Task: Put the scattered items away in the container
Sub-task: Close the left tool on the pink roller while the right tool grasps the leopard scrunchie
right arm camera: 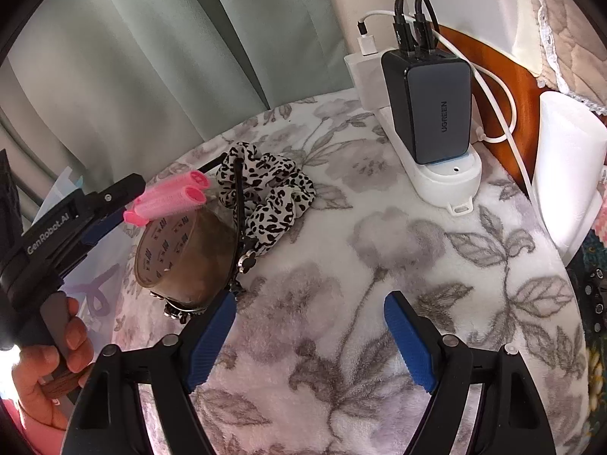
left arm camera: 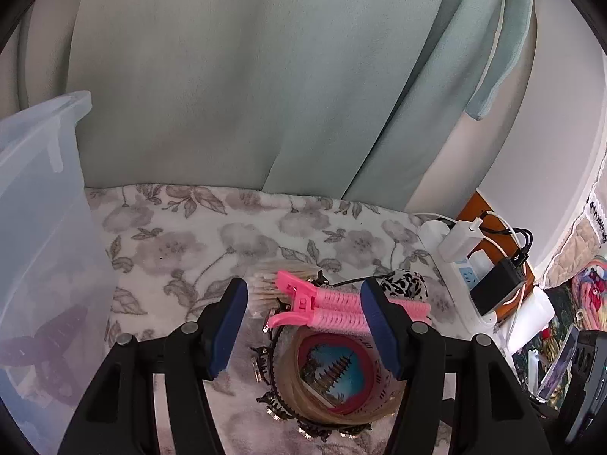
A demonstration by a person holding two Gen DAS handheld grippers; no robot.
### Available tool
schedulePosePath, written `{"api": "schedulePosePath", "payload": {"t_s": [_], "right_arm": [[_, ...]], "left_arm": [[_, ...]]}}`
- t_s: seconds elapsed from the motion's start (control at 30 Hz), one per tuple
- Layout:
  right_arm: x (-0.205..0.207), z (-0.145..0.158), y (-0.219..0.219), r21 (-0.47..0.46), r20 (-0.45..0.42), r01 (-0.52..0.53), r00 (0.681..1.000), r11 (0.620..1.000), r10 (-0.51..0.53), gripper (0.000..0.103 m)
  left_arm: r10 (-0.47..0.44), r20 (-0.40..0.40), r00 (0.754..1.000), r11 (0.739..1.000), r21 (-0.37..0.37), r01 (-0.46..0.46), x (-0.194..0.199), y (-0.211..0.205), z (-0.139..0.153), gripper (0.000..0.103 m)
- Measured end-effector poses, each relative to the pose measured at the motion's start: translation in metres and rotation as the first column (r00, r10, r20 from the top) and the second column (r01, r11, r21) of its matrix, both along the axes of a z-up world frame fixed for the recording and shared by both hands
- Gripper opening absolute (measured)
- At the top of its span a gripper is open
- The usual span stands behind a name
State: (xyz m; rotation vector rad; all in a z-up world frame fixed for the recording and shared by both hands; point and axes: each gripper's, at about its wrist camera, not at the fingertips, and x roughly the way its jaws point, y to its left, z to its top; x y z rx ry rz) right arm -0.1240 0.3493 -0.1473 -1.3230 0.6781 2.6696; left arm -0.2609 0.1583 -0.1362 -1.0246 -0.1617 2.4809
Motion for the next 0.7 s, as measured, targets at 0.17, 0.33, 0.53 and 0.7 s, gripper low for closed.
{"api": "schedulePosePath", "payload": {"t_s": [0.17, 0.33, 0.53, 0.7], "right_arm": [[0.0, 0.001, -0.002, 0.0, -0.003, -0.001, 1.0, 1.0, 0.001, 0.083], [0.0, 0.002, -0.004, 0.001, -0.006, -0.002, 1.0, 1.0, 0.002, 0.083], [0.0, 0.003, -0.005, 0.002, -0.008, -0.002, 1.0, 1.0, 0.002, 0.083], [0.0, 0.001, -0.005, 0.0, -0.004, -0.002, 1.0, 1.0, 0.002, 0.084]], "left_arm": [[-0.021, 0.033, 0.999, 0.999, 0.051, 0.019, 0.007, -0.001, -0.005, 0.063], [-0.077, -0.001, 0.997, 0.996, 0.044, 0.077, 0.024, 0.004, 0.001, 0.063], [-0.135, 0.0, 0.991, 0.991, 0.013, 0.135, 0.039, 0.009, 0.002, 0.054], [-0.114, -0.026, 0.993, 0.991, -0.069, 0.112, 0.037, 0.009, -0.002, 0.054]]}}
